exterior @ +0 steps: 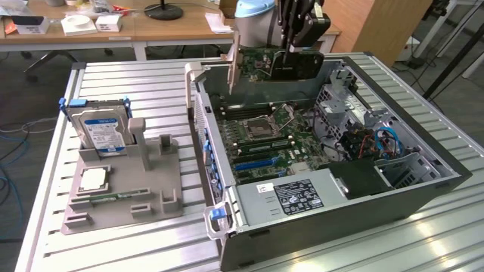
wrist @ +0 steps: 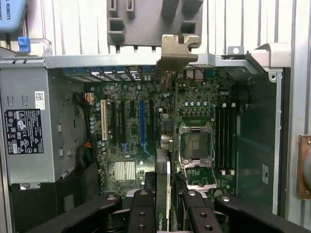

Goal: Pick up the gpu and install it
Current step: 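Insert the gpu into the slot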

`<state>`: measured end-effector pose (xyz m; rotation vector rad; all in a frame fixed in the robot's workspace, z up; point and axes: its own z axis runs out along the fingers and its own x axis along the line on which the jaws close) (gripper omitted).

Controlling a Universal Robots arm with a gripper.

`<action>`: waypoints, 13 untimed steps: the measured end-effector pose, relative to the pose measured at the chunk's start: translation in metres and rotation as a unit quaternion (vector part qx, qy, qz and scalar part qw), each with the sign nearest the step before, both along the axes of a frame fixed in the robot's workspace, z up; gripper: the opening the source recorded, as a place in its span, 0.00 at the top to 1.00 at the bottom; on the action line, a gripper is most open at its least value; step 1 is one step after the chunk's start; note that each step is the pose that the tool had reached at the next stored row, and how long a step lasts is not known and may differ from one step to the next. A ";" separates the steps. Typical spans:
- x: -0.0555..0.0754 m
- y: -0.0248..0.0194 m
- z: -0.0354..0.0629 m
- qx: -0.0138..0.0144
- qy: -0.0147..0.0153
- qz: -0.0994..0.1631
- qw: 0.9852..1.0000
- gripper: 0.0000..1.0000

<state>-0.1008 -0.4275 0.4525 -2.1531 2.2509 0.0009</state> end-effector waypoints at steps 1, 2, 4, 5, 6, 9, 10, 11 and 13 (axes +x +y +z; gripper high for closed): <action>0.000 0.0000 -0.0018 0.000 0.000 0.001 1.000 0.74; 0.000 0.0000 -0.0035 0.000 0.000 0.001 1.000 0.74; 0.000 0.0000 -0.0070 0.000 0.000 0.003 1.000 0.74; 0.000 0.0000 -0.0087 0.000 0.000 0.003 1.000 0.74; 0.000 0.0000 -0.0104 0.000 0.000 0.004 1.000 0.74; 0.000 0.0000 -0.0122 0.000 0.000 0.005 1.000 0.74; 0.000 0.0000 -0.0122 0.000 0.000 0.005 1.000 0.74; 0.000 0.0000 -0.0122 0.000 0.000 0.005 1.000 0.74; 0.000 0.0000 -0.0122 0.000 0.000 0.005 1.000 0.74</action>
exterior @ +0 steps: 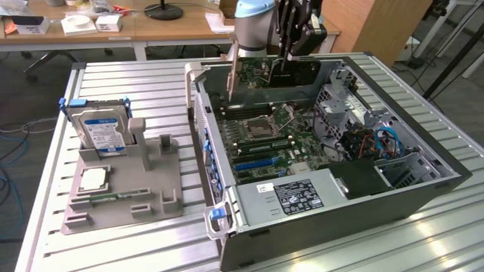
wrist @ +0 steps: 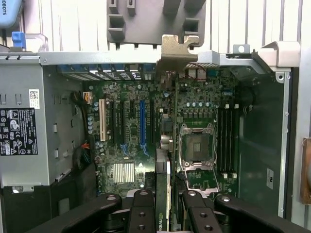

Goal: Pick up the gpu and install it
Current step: 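Insert the gpu into the slot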

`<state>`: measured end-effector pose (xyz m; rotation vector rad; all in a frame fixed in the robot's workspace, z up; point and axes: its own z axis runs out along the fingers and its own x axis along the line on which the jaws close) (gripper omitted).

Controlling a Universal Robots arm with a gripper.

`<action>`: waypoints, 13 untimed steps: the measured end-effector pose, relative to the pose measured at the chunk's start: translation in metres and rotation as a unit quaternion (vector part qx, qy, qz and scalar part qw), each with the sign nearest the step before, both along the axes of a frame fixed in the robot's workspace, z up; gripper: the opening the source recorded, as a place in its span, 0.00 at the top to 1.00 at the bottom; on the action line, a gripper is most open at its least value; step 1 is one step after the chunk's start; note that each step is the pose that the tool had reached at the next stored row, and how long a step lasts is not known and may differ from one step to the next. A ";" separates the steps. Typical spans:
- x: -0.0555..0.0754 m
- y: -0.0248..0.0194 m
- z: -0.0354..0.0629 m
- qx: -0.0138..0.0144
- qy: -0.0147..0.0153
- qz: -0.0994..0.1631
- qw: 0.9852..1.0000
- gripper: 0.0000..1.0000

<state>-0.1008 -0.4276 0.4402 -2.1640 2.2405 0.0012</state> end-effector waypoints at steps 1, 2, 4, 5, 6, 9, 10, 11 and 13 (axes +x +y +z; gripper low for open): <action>0.000 0.0000 -0.0001 0.000 0.000 0.000 1.000 0.74; 0.000 0.0000 -0.0010 0.000 0.000 0.000 1.000 0.74; 0.000 0.0000 -0.0043 0.000 0.000 0.000 1.000 0.74; 0.000 0.0000 -0.0061 0.000 0.000 0.000 1.000 0.74; 0.000 0.0000 -0.0078 0.000 0.000 0.000 1.000 0.74; 0.000 0.0000 -0.0133 0.000 0.000 0.000 1.000 0.74; 0.000 0.0000 -0.0151 0.000 0.000 0.000 1.000 0.74; 0.000 0.0000 -0.0170 0.000 0.000 0.000 1.000 0.74; 0.000 0.0000 -0.0205 0.000 0.000 0.000 1.000 0.74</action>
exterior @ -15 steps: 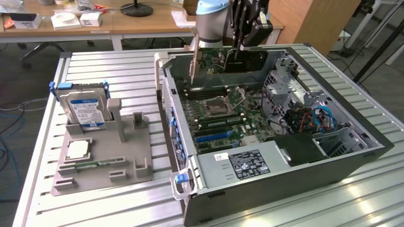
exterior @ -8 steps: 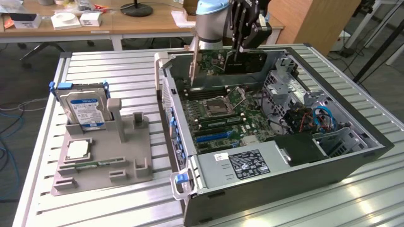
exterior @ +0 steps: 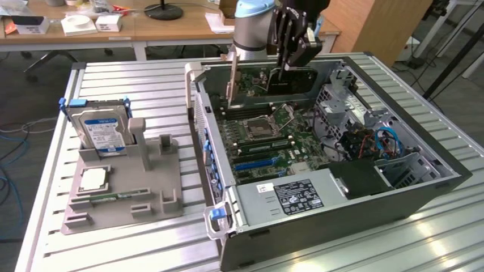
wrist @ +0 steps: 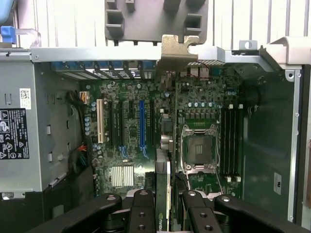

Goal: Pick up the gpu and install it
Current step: 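Insert the gpu into the slot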

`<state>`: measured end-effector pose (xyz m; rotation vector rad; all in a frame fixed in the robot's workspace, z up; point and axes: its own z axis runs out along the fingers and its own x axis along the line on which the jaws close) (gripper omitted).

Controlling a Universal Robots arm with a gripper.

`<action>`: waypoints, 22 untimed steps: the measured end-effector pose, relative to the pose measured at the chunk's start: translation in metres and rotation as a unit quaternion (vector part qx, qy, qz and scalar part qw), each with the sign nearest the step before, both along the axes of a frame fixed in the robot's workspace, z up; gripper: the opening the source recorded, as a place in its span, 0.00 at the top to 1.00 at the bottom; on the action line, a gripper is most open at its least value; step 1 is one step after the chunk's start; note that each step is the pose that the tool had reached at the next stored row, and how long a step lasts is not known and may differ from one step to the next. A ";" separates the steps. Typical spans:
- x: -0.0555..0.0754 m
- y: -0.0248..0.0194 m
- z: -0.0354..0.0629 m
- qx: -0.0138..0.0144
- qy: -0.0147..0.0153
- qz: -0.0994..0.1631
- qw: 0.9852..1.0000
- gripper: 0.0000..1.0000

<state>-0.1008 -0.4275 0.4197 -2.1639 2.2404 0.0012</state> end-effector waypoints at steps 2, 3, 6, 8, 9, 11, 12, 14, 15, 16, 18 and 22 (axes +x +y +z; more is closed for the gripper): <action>0.000 0.0000 -0.0038 0.000 0.000 0.000 1.000 0.74; 0.000 0.0000 -0.0055 0.000 0.000 0.000 1.000 0.74; 0.000 0.0000 -0.0109 0.000 0.000 0.000 1.000 0.74; 0.000 0.0000 -0.0140 0.000 0.000 0.000 1.000 0.74; 0.000 0.0000 -0.0154 0.000 0.000 0.000 1.000 0.74; 0.000 0.0000 -0.0179 0.000 0.000 0.000 1.000 0.74; 0.000 0.0000 -0.0189 -0.001 0.000 0.000 1.000 0.74; 0.000 0.0000 -0.0214 -0.001 0.000 0.000 1.000 0.74; 0.000 0.0000 -0.0228 -0.001 0.000 0.000 1.000 0.74; 0.000 0.0000 -0.0241 -0.001 0.000 0.000 1.000 0.74; 0.000 0.0000 -0.0261 -0.001 0.000 0.000 1.000 0.74; 0.000 0.0000 -0.0264 -0.001 0.000 0.000 1.000 0.74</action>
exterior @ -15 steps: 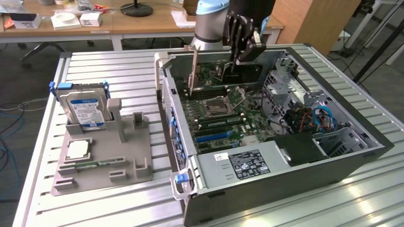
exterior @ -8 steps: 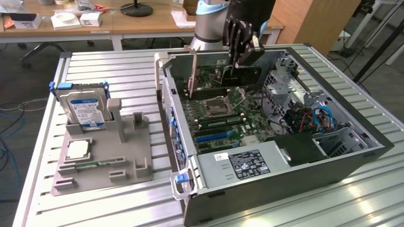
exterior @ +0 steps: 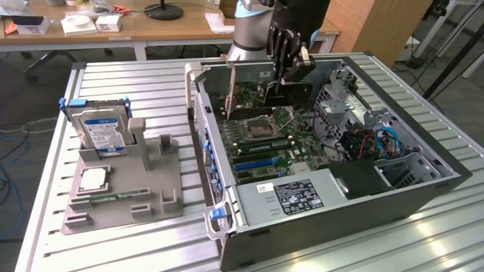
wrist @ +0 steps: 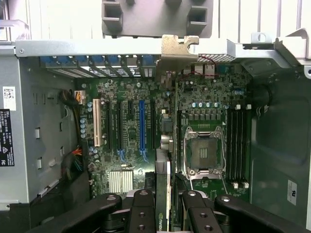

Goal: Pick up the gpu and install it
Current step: 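Insert the gpu into the slot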

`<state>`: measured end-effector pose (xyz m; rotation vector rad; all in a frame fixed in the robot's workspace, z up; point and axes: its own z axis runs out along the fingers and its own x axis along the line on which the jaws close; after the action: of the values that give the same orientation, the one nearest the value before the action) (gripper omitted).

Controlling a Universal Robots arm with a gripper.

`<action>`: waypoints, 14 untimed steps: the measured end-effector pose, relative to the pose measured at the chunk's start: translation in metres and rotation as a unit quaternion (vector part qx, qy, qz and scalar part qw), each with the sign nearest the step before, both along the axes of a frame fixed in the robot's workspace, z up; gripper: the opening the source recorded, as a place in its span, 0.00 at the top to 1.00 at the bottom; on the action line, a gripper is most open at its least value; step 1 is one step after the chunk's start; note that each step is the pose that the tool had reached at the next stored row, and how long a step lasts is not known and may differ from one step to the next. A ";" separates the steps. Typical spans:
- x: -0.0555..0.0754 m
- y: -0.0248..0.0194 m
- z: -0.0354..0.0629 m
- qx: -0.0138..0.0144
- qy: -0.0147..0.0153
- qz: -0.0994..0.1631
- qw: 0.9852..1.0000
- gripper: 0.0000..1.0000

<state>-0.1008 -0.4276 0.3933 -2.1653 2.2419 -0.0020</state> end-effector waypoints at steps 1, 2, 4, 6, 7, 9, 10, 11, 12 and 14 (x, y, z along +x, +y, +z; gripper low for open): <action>0.000 0.0000 0.0000 0.000 0.000 0.000 1.000 0.74; 0.000 0.0000 0.0000 0.000 0.000 0.000 1.000 0.74; 0.000 0.0000 -0.0003 0.000 0.000 0.000 1.000 0.74; 0.000 0.0000 -0.0018 0.000 0.000 0.000 1.000 0.74; 0.000 0.0000 -0.0027 0.000 0.000 0.000 1.000 0.74; 0.000 0.0000 -0.0047 0.000 0.000 0.000 1.000 0.74; 0.000 0.0000 -0.0058 0.000 0.000 0.000 1.000 0.74; 0.000 0.0000 -0.0070 0.000 0.000 0.000 1.000 0.74; 0.000 0.0000 -0.0083 0.000 0.000 0.000 1.000 0.74; 0.000 0.0000 -0.0111 0.000 0.000 0.000 1.000 0.74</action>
<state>-0.1008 -0.4275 0.3822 -2.1652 2.2417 -0.0018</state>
